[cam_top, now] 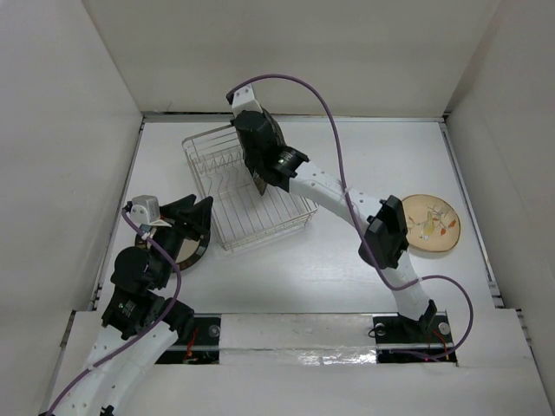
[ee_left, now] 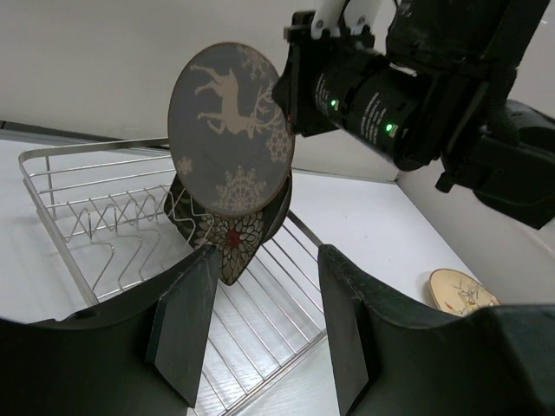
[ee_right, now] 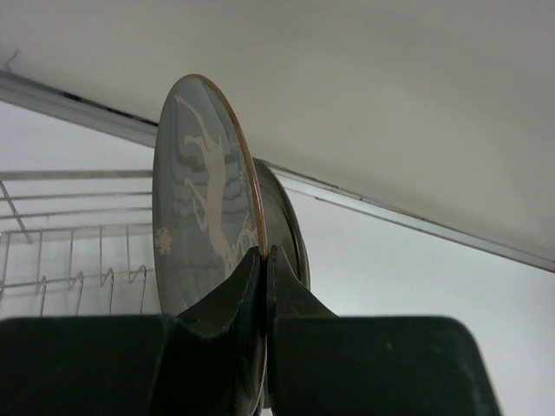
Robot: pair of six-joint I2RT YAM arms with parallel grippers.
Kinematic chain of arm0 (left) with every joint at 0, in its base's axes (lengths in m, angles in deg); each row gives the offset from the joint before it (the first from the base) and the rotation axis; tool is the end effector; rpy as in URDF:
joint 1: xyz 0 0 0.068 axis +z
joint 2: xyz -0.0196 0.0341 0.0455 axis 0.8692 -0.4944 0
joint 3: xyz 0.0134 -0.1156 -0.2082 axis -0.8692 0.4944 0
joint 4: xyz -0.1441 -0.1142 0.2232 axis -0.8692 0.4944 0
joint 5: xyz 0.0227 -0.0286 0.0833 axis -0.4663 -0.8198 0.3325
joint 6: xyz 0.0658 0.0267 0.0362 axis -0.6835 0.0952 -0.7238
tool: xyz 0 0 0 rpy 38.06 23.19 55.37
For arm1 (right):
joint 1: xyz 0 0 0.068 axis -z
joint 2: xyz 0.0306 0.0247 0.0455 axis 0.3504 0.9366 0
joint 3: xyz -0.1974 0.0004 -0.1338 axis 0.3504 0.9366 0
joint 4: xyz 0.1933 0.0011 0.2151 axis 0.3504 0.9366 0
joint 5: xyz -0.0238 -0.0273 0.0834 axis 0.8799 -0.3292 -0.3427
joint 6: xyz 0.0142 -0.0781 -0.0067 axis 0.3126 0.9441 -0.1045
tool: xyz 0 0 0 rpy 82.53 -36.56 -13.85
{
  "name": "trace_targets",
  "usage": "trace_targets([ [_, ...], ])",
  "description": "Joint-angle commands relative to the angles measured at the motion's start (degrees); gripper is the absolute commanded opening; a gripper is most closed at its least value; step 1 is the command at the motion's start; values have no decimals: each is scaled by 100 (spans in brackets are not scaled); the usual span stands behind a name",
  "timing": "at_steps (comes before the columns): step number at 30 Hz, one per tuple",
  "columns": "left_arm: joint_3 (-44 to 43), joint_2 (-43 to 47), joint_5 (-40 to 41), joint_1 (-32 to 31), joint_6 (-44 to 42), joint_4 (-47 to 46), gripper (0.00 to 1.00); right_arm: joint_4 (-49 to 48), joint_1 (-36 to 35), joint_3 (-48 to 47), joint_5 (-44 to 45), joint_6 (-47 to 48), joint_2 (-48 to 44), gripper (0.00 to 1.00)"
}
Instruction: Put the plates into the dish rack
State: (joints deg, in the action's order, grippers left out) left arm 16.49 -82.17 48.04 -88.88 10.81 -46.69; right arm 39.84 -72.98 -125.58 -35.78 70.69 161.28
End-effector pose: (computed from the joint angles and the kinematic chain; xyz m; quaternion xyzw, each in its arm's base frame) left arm 0.1644 -0.0782 0.3584 0.0019 0.5848 -0.2737 0.7636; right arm 0.3718 0.4004 0.3572 -0.1416 0.7159 -0.0797 0.6790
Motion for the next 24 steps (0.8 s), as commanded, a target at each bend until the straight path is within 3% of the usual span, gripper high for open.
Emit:
trace_targets([
  [1,-104,-45,-17,-32,-54,-198,46,-946,-53,113,288,-126,-78,0],
  [21,-104,-106,-52,-32,-45,-189,47,-515,-264,1159,-12,-1557,2,0],
  [24,-104,-98,-139,-32,-36,-171,47,-691,-264,1397,51,-1602,-139,26],
])
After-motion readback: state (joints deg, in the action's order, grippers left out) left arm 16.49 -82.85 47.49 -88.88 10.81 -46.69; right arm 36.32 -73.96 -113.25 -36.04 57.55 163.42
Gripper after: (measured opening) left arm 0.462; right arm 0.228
